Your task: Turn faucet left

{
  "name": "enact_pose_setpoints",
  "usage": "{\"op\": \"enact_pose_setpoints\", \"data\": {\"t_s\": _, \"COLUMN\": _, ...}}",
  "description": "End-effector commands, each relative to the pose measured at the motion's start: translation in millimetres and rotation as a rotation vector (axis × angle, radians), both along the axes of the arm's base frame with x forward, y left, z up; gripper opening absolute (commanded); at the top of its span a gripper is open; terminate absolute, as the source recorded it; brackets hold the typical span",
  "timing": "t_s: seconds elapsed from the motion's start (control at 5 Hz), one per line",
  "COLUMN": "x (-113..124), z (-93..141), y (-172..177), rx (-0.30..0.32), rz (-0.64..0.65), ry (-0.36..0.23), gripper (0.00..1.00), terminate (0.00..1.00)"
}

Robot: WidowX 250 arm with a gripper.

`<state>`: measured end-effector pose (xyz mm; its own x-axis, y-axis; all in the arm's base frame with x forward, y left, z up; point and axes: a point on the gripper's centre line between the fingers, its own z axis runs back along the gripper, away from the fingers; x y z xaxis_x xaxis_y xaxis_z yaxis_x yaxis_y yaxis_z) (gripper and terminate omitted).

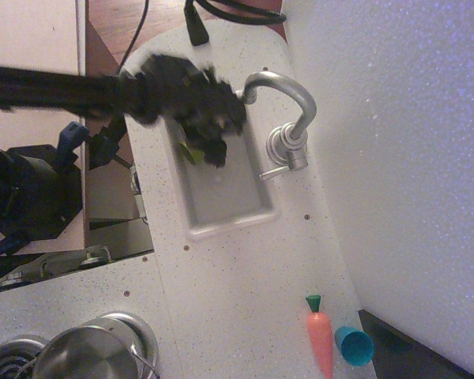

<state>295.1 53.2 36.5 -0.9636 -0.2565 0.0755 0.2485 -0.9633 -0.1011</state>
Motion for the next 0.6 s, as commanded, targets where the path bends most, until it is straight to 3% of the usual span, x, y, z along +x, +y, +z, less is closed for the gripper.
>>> {"op": "enact_pose_setpoints", "data": {"t_s": 0.0, "x": 26.6, "z": 21.3, "y": 7.1, "rx": -0.082, "rz": 0.071, "ry": -0.111, "gripper": 1.00, "terminate": 0.00}}
{"op": "enact_pose_setpoints", "data": {"t_s": 0.2, "x": 56.4, "z": 37.0, "y": 25.8, "rx": -0.213, "rz": 0.199, "ry": -0.203, "gripper": 1.00, "terminate": 0.00}}
{"op": "enact_pose_setpoints", "data": {"t_s": 0.4, "x": 69.9, "z": 42.4, "y": 23.5, "rx": -0.257, "rz": 0.184, "ry": -0.218, "gripper": 1.00, "terminate": 0.00}}
